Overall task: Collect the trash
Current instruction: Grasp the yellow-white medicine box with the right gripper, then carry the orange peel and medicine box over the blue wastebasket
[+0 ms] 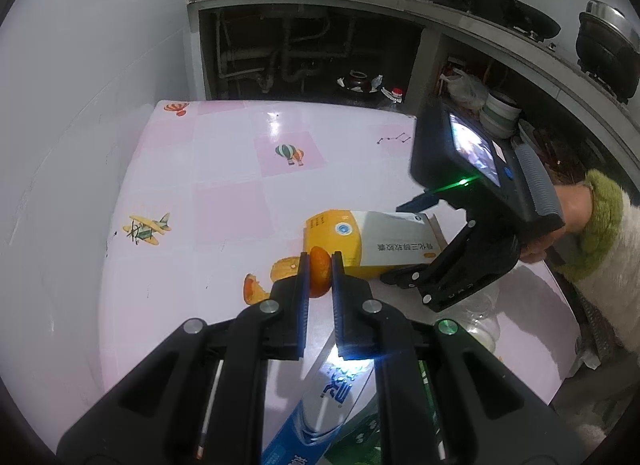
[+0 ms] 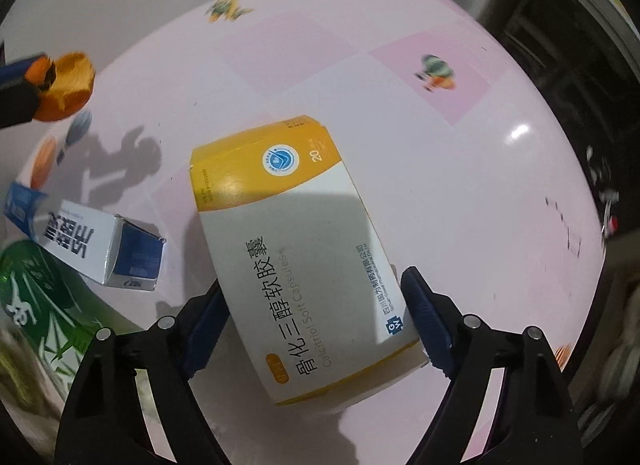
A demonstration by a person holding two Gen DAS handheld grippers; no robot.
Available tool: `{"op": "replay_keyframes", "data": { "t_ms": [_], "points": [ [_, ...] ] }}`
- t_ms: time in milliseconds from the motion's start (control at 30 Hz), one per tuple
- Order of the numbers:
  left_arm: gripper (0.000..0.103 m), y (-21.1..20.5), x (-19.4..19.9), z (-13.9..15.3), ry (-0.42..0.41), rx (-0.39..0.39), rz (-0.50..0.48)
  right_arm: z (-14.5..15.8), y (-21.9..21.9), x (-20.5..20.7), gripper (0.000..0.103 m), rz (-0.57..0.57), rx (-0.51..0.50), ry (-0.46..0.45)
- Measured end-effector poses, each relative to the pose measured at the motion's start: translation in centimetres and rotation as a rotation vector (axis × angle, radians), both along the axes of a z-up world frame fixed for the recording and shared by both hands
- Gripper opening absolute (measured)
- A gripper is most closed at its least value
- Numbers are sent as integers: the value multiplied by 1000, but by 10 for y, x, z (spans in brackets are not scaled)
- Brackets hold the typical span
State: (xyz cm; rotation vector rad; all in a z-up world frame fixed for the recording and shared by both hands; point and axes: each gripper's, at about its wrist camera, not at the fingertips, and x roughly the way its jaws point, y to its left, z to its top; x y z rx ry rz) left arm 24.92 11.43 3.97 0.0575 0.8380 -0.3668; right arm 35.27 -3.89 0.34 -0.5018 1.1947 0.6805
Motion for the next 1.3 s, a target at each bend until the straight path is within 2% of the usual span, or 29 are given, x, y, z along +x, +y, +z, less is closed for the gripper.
{"op": "replay_keyframes", "data": {
  "t_ms": [367,567,767,967,1167,1300],
  "points": [
    [9,-25,-8,21,-44,12,-27,32,-75,-12,74,-287,215,-59],
    [9,-42,-10,33,-65,20,-45,32,-98,-17,72,-357,283,-59],
    [9,-67,-14,44,-82,34,-81,42,-123,-32,72,-424,400,-64],
    [9,-94,-19,51,-94,37,-119,33,-149,-46,71,-497,461,-25],
    [9,-126,-22,57,-102,38,-177,46,-190,-79,71,-597,569,-65],
    [9,-163,-25,64,-105,26,-266,56,-240,-122,71,-746,634,-139]
  ]
}}
